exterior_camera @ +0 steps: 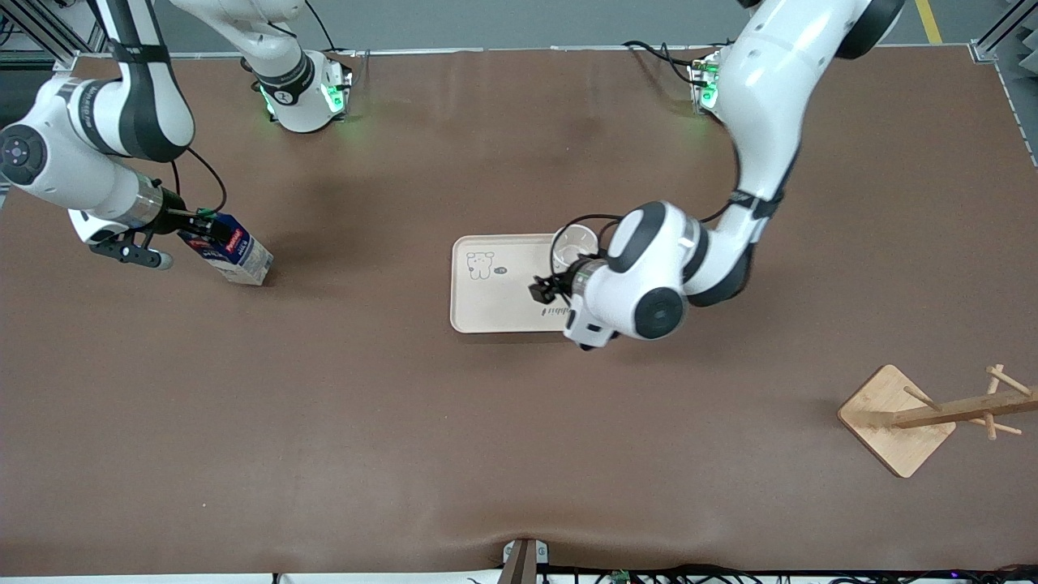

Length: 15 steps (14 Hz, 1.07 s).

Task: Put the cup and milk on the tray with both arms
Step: 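Lower the mug onto the tray while the right gripper grasps the milk, then release the mug and withdraw the left gripper while the right gripper lifts milk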

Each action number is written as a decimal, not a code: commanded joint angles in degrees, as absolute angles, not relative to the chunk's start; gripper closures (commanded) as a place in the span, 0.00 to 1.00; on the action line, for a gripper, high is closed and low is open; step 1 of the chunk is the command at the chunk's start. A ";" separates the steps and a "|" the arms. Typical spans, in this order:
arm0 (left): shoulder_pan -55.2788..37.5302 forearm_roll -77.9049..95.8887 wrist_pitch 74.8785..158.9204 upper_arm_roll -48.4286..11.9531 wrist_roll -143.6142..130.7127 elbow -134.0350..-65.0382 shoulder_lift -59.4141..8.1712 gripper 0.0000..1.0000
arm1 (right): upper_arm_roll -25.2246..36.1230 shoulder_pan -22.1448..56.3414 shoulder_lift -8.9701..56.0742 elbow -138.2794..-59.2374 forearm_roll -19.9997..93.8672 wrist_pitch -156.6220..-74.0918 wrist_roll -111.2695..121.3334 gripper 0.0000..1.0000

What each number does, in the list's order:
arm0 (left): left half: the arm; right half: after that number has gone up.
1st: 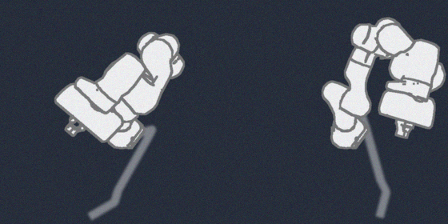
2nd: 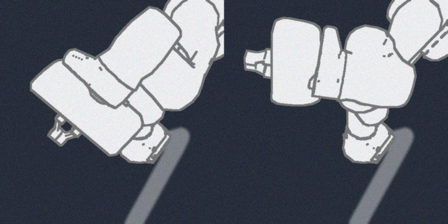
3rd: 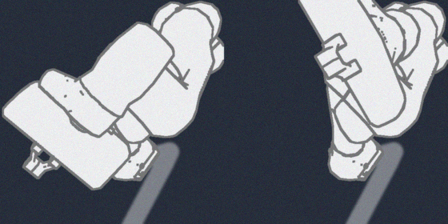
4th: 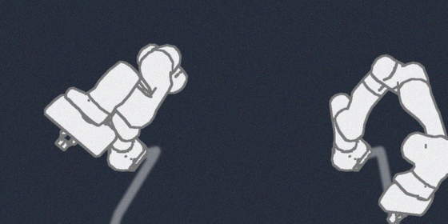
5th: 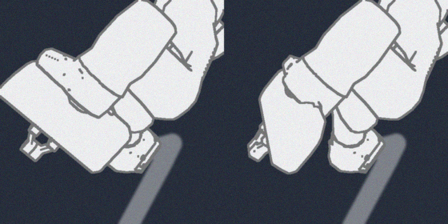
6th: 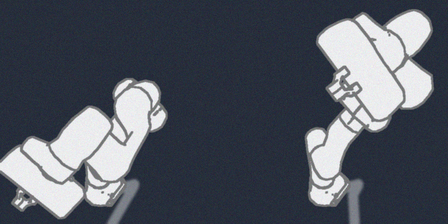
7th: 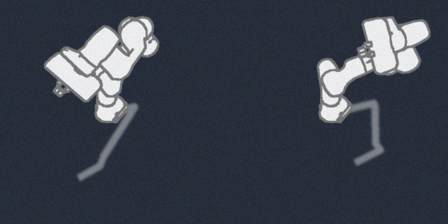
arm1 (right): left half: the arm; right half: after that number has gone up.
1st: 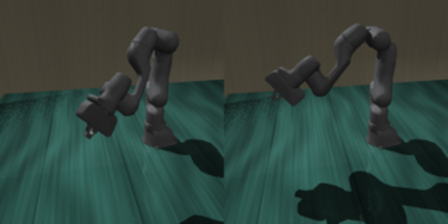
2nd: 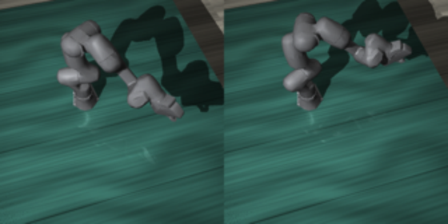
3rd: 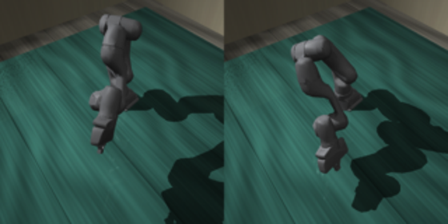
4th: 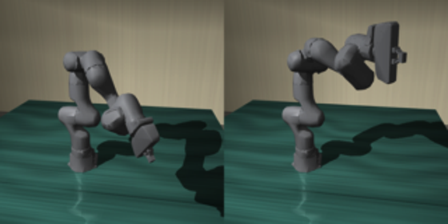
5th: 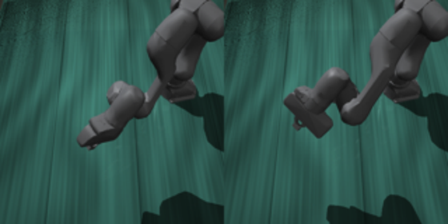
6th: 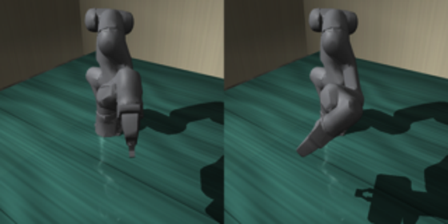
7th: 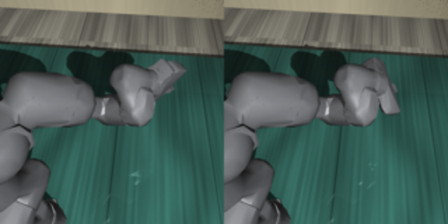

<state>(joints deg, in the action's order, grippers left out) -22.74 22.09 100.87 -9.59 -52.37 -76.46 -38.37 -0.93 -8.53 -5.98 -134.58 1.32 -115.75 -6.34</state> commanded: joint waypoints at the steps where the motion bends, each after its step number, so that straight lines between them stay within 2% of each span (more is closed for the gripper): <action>1: -18.21 13.21 99.58 -9.05 -52.65 -78.84 -28.06 0.00 | -1.50 -4.07 -6.42 -123.36 3.94 -99.91 -8.17 1.00; 3: -15.13 9.77 98.09 -8.96 -50.20 -78.84 -24.71 0.00 | -1.58 2.07 -5.36 -117.71 5.88 -95.37 -13.77 1.00; 6: -10.12 -0.31 96.95 -8.96 -40.03 -78.92 -20.41 0.00 | -1.50 16.74 -4.84 -114.28 10.70 -96.41 -21.85 1.00; 10: -5.63 -4.48 91.16 -8.97 -29.55 -78.93 -15.31 0.00 | -1.41 26.69 3.93 -106.80 16.44 -99.04 -29.95 1.00; 13: -3.44 -5.62 88.87 -8.35 -24.10 -78.93 -11.96 0.00 | -1.32 35.66 9.65 -107.05 15.82 -109.92 -41.62 1.00; 15: -1.77 -5.54 87.46 -8.52 -21.28 -78.84 -11.34 0.00 | -1.41 37.61 11.94 -107.05 15.29 -113.63 -43.68 1.00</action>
<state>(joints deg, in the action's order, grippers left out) -3.30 -4.46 88.58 -8.36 -24.10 -77.05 -13.43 -2.37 35.53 9.19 -109.20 15.11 -112.43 -40.91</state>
